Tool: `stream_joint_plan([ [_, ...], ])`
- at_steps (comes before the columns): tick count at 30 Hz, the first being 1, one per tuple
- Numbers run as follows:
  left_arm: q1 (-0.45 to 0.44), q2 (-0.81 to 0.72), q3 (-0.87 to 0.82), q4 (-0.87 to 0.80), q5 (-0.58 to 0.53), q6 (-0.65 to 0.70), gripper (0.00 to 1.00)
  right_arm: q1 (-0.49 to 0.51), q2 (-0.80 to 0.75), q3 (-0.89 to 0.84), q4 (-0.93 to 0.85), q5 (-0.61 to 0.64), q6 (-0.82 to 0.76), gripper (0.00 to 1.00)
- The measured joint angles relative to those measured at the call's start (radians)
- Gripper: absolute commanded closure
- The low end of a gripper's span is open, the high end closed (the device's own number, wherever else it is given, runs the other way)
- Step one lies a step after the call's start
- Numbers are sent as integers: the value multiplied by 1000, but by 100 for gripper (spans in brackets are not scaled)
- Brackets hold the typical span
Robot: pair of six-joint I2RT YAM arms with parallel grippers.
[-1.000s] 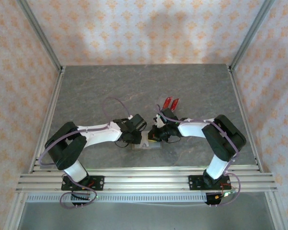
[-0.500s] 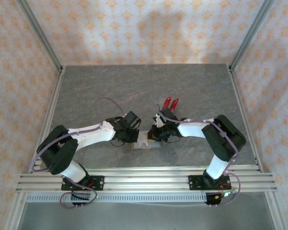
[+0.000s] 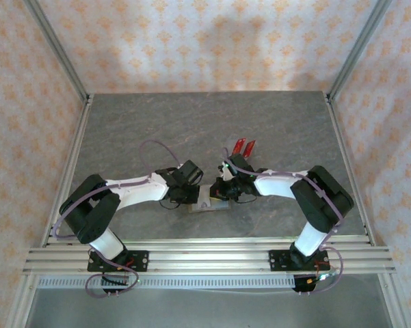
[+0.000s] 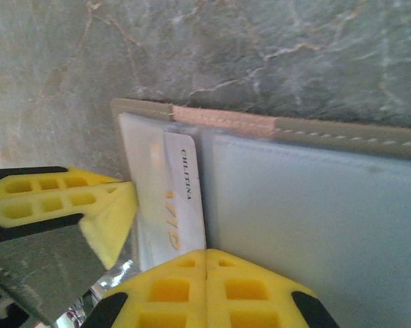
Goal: Put the credit cards into the card holder
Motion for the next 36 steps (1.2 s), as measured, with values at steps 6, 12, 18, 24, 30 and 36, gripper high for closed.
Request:
stream_joint_plan([
  [6,0,-6,-15,27,0,0,100,34,-5,0,13,35,32,100],
  [12,0,-11,-24,40,2,-5,100,44,-4,0,14,65,53,94],
  [18,0,-13,-29,52,2,-5,100,50,-2,20,16,95,63,80],
  [24,-1,-13,-36,77,10,-4,100,60,-58,32,-39,180,77,79],
  [30,-1,-14,-40,88,25,3,100,62,-86,104,-123,255,94,92],
  [36,-1,-15,-42,91,31,4,100,64,-23,177,-146,286,99,100],
])
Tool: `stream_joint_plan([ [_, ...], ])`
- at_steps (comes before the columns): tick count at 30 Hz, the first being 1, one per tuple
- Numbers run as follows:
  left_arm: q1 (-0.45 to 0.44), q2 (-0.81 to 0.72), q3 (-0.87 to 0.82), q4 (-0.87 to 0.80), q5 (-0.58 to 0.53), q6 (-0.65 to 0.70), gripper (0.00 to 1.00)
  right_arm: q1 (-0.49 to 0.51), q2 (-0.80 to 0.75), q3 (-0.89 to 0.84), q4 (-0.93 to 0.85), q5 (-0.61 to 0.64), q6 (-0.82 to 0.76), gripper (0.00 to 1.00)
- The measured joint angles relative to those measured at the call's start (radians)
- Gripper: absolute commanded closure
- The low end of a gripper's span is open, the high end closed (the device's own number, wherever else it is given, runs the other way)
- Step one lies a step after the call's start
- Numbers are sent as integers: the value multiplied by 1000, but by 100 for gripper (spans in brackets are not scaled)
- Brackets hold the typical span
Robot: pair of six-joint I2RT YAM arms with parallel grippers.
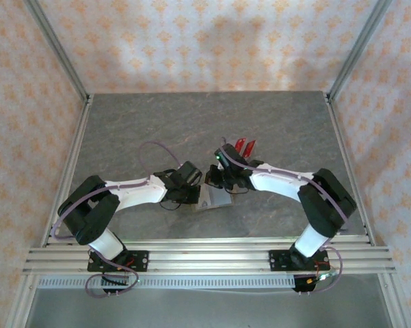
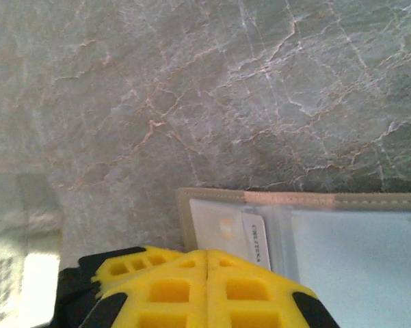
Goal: Put the credit cards into the card holder
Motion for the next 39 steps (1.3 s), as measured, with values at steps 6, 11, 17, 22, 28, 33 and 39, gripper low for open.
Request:
stream_joint_plan([
  [6,0,-3,-8,11,7,0,100,1,65,11,-44,34,0,100],
  [11,0,-5,-12,19,18,0,100,6,84,11,-49,53,8,100],
  [17,0,-7,-13,19,23,0,100,29,114,19,-47,89,22,100],
  [22,0,-12,-20,17,29,0,100,37,122,17,16,93,65,100],
  [28,0,-15,-23,14,37,-1,100,42,115,-29,111,97,123,100],
  [33,0,-15,-22,13,43,-1,100,58,76,5,16,134,108,99],
  [39,0,-12,-17,12,43,-1,100,62,43,125,-165,183,36,93],
])
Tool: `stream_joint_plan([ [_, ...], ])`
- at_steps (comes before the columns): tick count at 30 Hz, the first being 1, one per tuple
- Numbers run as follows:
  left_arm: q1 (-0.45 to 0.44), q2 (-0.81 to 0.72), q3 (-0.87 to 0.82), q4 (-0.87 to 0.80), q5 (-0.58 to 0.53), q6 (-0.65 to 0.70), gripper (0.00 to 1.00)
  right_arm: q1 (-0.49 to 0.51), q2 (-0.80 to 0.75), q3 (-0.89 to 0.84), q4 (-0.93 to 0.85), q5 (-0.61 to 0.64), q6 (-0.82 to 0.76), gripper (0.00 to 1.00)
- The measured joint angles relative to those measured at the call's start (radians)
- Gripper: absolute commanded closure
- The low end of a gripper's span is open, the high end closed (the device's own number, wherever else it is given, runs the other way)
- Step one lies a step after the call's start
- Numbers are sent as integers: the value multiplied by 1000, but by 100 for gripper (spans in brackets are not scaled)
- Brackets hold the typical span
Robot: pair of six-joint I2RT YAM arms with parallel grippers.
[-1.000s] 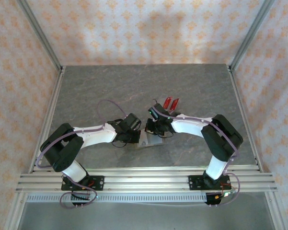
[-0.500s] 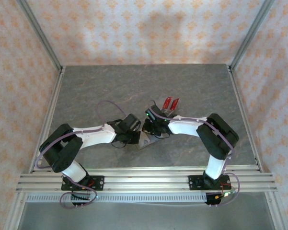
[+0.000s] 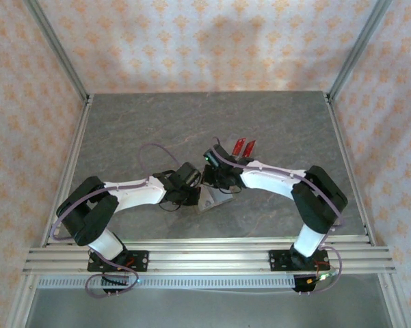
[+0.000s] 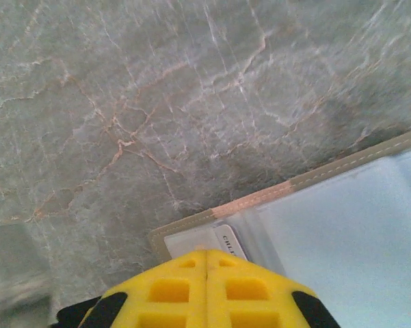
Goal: Put the credit cards into the card holder
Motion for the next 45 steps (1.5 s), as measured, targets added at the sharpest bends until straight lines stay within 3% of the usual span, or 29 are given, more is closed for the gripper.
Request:
stream_joint_plan([
  [10,0,16,44,-36,-31,-3,99,-143,-3,23,-142,26,-156,94],
  [14,0,39,88,-69,-53,-25,97,-161,11,21,-142,15,-211,89],
  [19,-2,36,142,-101,-58,-63,90,-161,7,-28,-126,-6,-257,78],
  [30,-7,-6,173,-174,-87,-84,89,-85,0,-85,-136,40,-333,78],
  [38,-7,51,167,-175,-82,-79,89,-61,-29,-73,-161,133,-342,74],
  [45,-7,74,140,-162,-74,-79,89,-35,-28,-47,-163,130,-356,74],
])
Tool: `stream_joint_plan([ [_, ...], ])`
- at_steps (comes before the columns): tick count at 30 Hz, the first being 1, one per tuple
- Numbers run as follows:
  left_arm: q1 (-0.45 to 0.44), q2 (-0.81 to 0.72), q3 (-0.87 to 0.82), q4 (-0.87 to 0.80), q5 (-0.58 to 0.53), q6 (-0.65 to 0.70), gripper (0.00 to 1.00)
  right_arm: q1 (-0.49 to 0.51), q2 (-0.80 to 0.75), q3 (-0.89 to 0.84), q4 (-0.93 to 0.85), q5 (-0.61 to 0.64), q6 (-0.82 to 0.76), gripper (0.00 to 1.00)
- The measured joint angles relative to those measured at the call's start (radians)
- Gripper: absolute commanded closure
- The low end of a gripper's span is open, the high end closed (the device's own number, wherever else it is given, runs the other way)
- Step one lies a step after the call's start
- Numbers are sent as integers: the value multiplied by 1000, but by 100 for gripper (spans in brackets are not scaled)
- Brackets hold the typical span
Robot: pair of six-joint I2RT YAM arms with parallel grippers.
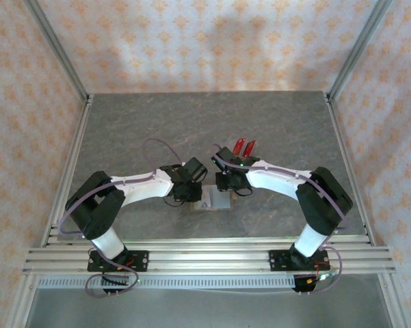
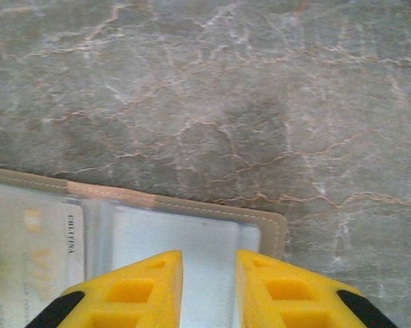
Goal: Put the credit cards into the card holder
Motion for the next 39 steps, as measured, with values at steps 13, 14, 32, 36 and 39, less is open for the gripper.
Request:
stream_joint_plan([
  [13,0,0,-12,35,4,0,89,10,60,-12,13,-11,-3,74],
  [14,0,0,-12,36,4,0,89,10,64,-15,16,-8,-2,74],
  [32,0,0,-21,54,10,0,90,16,40,-64,101,-19,58,100],
  [36,0,2,-26,69,17,-1,90,16,33,-64,99,-48,61,100],
  [39,0,9,-31,105,29,-4,91,16,20,-64,89,-77,69,100],
])
